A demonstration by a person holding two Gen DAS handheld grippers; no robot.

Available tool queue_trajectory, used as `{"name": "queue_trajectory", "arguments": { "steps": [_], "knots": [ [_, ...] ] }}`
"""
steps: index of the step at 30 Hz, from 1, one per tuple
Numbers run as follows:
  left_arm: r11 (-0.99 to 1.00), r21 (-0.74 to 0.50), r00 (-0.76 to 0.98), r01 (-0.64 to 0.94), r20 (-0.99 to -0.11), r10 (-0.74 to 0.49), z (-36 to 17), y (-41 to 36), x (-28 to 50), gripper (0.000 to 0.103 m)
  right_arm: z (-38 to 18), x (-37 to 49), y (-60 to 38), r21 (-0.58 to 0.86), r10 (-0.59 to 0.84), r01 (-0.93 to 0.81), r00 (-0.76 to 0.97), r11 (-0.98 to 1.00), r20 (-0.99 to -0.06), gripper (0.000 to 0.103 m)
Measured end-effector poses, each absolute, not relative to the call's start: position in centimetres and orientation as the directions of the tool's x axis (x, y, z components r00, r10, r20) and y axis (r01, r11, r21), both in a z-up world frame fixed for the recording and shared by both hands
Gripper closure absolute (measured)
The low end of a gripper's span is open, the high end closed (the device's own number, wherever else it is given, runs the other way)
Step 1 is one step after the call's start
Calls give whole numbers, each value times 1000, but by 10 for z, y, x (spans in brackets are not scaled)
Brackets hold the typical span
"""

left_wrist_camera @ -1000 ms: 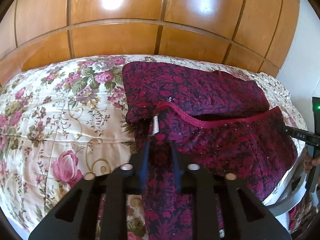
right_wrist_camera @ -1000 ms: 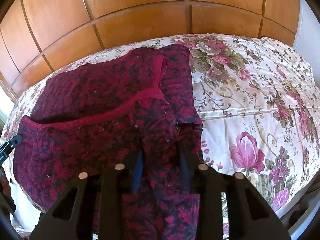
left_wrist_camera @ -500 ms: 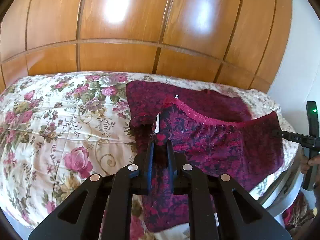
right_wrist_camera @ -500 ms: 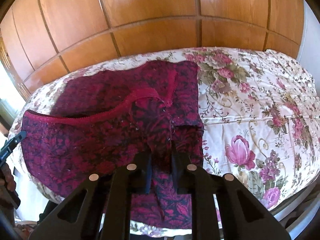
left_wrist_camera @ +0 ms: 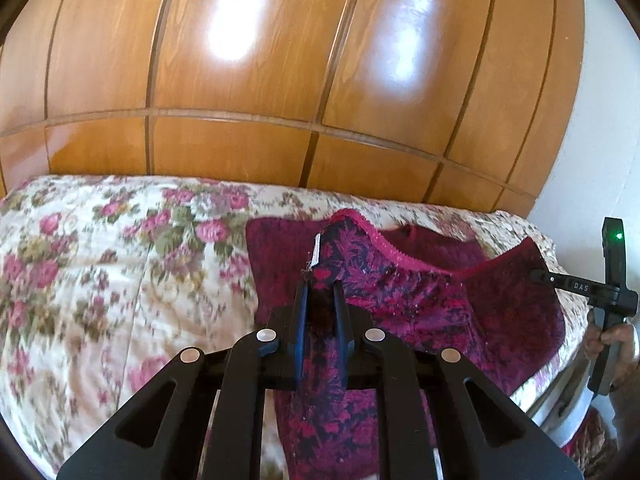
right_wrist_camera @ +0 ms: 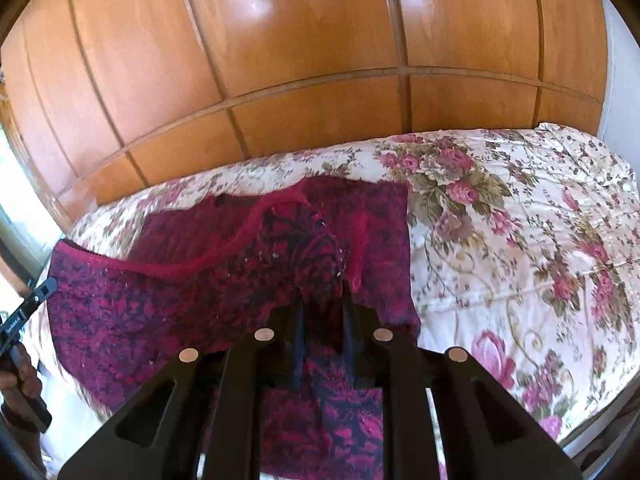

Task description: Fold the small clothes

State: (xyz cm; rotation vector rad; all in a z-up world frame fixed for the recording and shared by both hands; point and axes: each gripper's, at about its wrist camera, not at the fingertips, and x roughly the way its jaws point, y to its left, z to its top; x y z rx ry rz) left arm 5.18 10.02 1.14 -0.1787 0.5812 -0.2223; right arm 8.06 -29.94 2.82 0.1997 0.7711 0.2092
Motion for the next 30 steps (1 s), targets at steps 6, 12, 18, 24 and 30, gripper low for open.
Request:
{"name": "queue_trajectory", "arguments": {
  "steps": [6, 12, 18, 24, 30],
  "knots": [
    [960, -243, 820, 137, -516, -248, 18, 106, 101, 92, 37, 124, -302, 250, 240, -96, 725, 963, -646, 89],
    [967, -237, 810, 96, -545, -214, 12, 107, 151, 92, 35, 174, -299, 235, 205, -62, 728, 970, -654, 89],
    [970, -233, 786, 61, -588, -191, -1, 108, 190, 92, 21, 210, -298, 233, 181, -25, 712, 972, -678, 89],
    [974, -221, 772, 47, -610, -176, -11, 110, 222, 92, 11, 235, -301, 247, 172, 6, 701, 969, -692, 89],
    [975, -223, 731, 8, -664, -157, -31, 110, 255, 92, -11, 262, -303, 238, 147, 48, 664, 970, -733, 89]
  ]
}}
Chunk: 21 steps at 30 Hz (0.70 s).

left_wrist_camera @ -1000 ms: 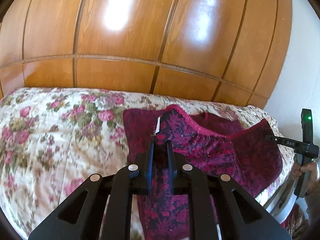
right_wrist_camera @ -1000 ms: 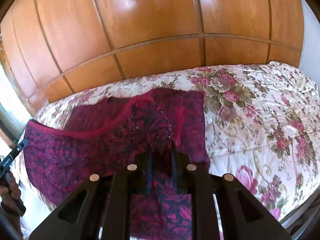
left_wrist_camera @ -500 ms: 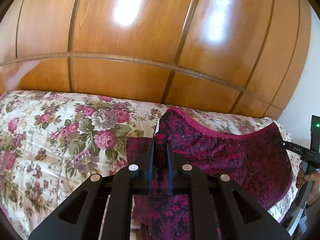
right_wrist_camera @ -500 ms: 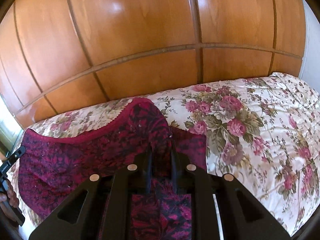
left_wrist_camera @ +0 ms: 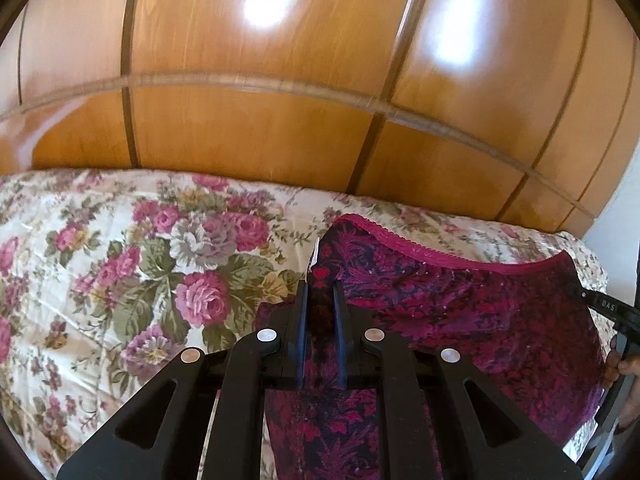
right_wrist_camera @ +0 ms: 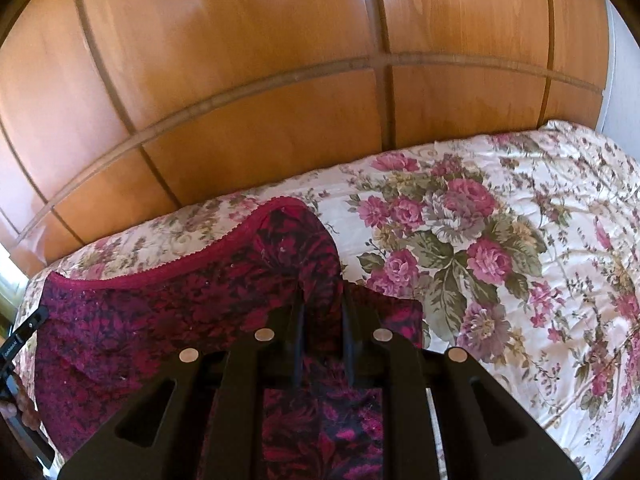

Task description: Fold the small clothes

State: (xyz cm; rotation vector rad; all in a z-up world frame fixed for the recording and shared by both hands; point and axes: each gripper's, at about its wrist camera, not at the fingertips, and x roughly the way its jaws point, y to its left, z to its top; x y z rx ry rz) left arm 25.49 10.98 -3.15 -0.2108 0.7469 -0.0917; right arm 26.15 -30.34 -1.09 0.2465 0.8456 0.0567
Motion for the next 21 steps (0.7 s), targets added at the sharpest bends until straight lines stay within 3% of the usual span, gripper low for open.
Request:
{"name": "queue_trajectory", "arguments": {
  "steps": [6, 9, 11, 18, 21],
  "knots": [
    [972, -233, 658, -44, -738, -147, -64, 113, 281, 91, -37, 281, -303, 214, 121, 81, 609, 974, -784, 87],
    [968, -244, 656, -52, -739, -151, -63, 117, 279, 76, -43, 283, -305, 211, 119, 88, 594, 973, -796, 79],
    [959, -275, 670, -68, -725, -160, -58, 125, 268, 51, -39, 277, -309, 227, 135, 80, 598, 971, -790, 66],
    [905, -426, 670, 8, -670, -321, -60, 145, 190, 49, -27, 212, -335, 338, 259, 17, 608, 941, -751, 56],
    [875, -483, 665, 41, -640, -385, -69, 143, 150, 33, -35, 171, -349, 397, 322, -1, 587, 918, -743, 50]
  ]
}}
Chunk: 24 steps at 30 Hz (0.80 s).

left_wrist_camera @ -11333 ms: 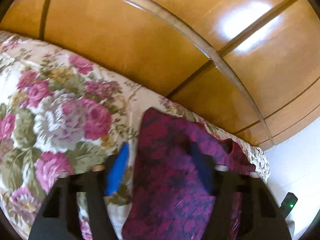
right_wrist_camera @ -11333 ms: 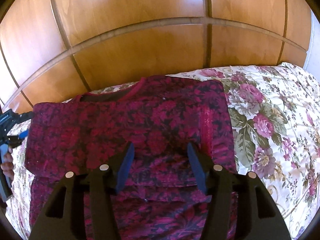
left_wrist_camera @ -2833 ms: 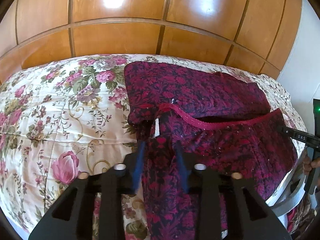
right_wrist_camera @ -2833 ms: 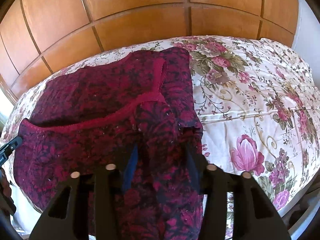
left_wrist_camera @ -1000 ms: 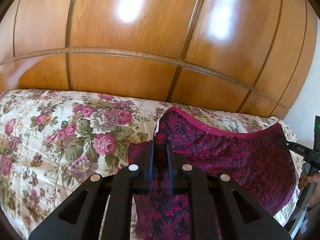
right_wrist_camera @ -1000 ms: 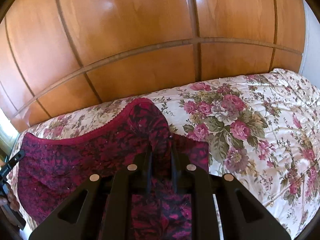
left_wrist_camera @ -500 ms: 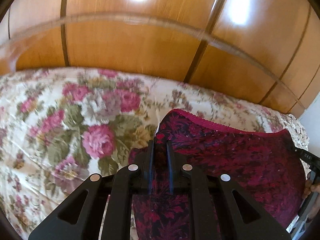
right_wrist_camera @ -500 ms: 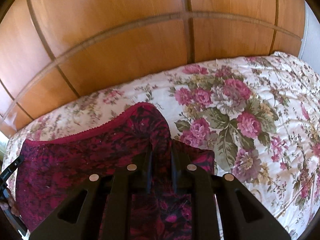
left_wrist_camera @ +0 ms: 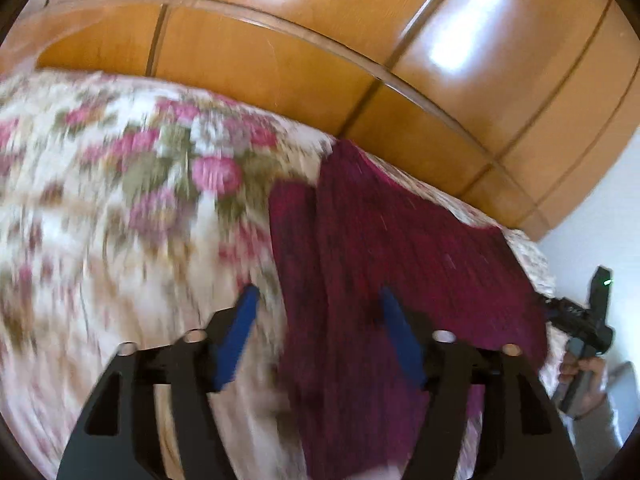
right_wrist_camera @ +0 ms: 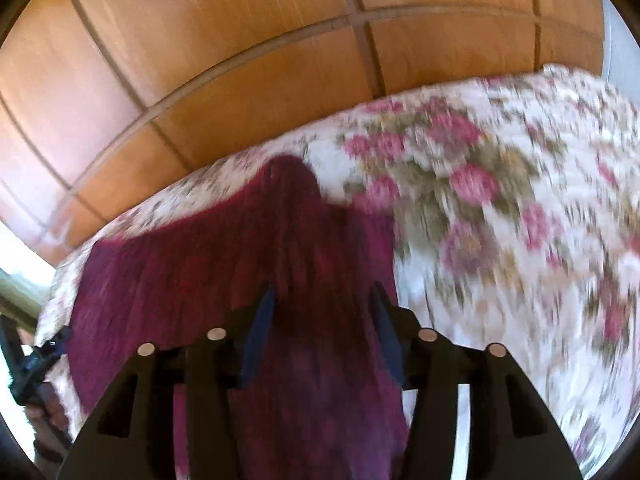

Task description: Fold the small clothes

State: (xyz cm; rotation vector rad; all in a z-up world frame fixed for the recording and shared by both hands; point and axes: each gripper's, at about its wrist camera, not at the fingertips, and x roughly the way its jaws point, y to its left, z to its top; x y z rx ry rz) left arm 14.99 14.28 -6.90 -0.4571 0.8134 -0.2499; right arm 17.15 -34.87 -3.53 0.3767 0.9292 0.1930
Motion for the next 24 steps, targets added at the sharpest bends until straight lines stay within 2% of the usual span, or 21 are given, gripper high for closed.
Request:
{"name": "queue_trajectory", "arguments": {
  "steps": [6, 7, 8, 9, 10, 12, 13, 19, 24],
  "knots": [
    [813, -577, 604, 75, -623, -497, -100, 127, 94, 33, -61, 104, -360, 438, 365, 5, 543, 899, -756, 46],
    [808, -585, 600, 75, -621, -505, -101, 125, 91, 36, -67, 99, -359, 444, 370, 11, 535, 896, -760, 46],
    [805, -588, 591, 77, -624, -512, -105, 120, 89, 53, -70, 97, -359, 444, 370, 14, 531, 896, -762, 48],
    [821, -566, 580, 70, -646, -495, -108, 116, 90, 59, -75, 97, -357, 443, 368, 18, 526, 896, -766, 57],
    [823, -564, 579, 65, -650, -492, -108, 115, 90, 69, -77, 97, -356, 441, 365, 23, 525, 897, -769, 61],
    [805, -591, 582, 53, -637, -506, -106, 118, 92, 80, -73, 97, -353, 433, 360, 15, 533, 901, -766, 77],
    [807, -588, 586, 55, -636, -503, -103, 118, 92, 83, -69, 95, -352, 425, 353, 8, 541, 905, -763, 78],
    [793, -604, 600, 80, -606, -522, -83, 130, 66, 88, -39, 62, -360, 462, 397, -36, 574, 886, -716, 83],
    [787, -610, 581, 94, -609, -541, -77, 134, 20, 88, -43, 20, -366, 465, 412, -43, 540, 884, -734, 84]
  ]
}}
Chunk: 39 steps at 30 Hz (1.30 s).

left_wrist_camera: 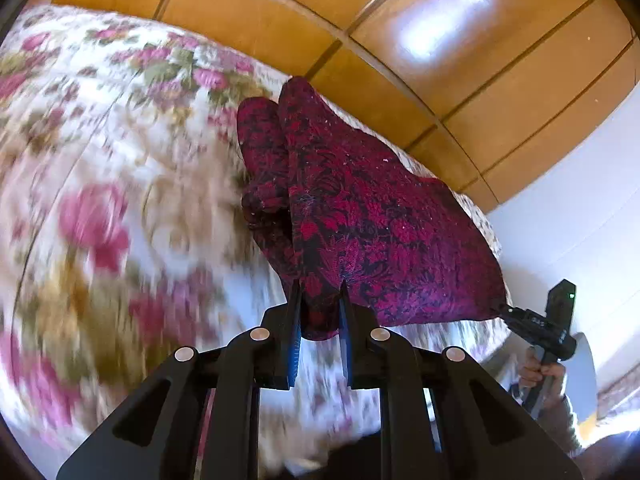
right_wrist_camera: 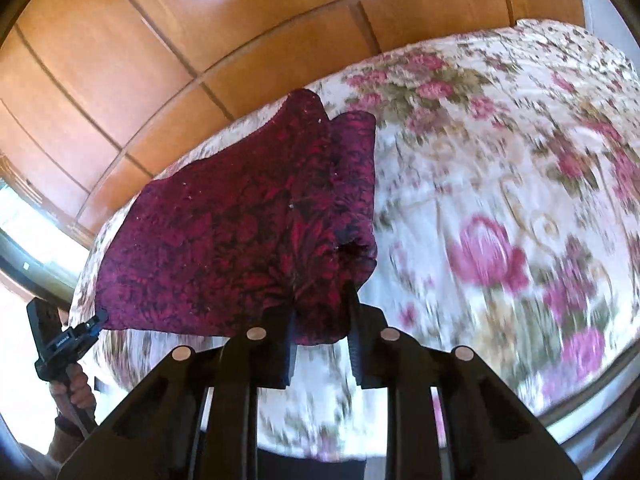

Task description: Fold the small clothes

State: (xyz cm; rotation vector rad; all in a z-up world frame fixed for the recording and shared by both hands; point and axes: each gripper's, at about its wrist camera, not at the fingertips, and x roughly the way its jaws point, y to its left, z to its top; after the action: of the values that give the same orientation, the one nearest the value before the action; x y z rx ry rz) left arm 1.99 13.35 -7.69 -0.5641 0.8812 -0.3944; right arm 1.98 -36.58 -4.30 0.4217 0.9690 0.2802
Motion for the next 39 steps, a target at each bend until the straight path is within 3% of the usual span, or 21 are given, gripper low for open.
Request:
{"name": "queue_trajectory", "arguments": {
  "steps": [4, 6, 8, 16, 18, 19, 20, 22, 23, 25, 31, 33, 34, 37, 39],
  "knots": [
    [834, -547, 551, 75, -674, -492, -81, 125, -2, 87, -57, 4, -368, 458, 403, -16, 505, 889, -763, 80],
    [840, -538, 568, 71, -670, -477, -76, 127, -1, 84, -57, 7, -372, 473, 406, -2, 515, 881, -755, 65],
    [829, -554, 601, 71, -639, -479, -67, 133, 5, 62, -47, 13, -378, 487, 402, 5, 558, 873, -726, 53],
    [833, -554, 648, 20, -627, -433, -56, 145, 72, 58, -28, 84, -362, 454, 361, -4, 613, 891, -703, 51],
    [828, -560, 638, 21, -630, -442, -58, 142, 86, 58, -31, 106, -350, 439, 355, -7, 599, 899, -718, 53],
    [836, -549, 631, 20, -642, -437, -61, 139, 96, 68, -33, 114, -346, 428, 347, -8, 596, 904, -724, 55],
    [843, -538, 623, 26, -650, -434, -63, 137, 103, 83, -36, 120, -341, 416, 345, -15, 587, 909, -732, 65],
    [866, -500, 630, 19, -666, -398, -63, 132, 110, 88, -35, 127, -334, 369, 311, -24, 591, 929, -744, 79],
    [879, -476, 642, 26, -666, -380, -60, 128, 113, 89, -31, 126, -332, 354, 300, -31, 601, 935, -741, 86],
    [899, -438, 658, 27, -669, -346, -54, 125, 118, 89, -23, 124, -332, 328, 276, -35, 628, 944, -728, 88],
    [943, -332, 613, -28, -750, -246, -82, 111, 131, 87, -56, 138, -325, 230, 176, 19, 589, 973, -789, 88],
    [945, -325, 623, -46, -749, -227, -77, 113, 131, 84, -54, 136, -325, 227, 165, 28, 600, 973, -783, 86],
    [949, -310, 630, -58, -748, -206, -72, 113, 130, 77, -52, 135, -325, 225, 162, 30, 602, 974, -782, 83],
    [973, -221, 674, -61, -728, -123, -48, 101, 121, 73, -41, 128, -324, 178, 109, 47, 629, 983, -770, 61],
    [987, -156, 718, -30, -691, -88, -31, 86, 115, 65, -28, 120, -320, 156, 94, 36, 661, 987, -744, 57]
  ]
}}
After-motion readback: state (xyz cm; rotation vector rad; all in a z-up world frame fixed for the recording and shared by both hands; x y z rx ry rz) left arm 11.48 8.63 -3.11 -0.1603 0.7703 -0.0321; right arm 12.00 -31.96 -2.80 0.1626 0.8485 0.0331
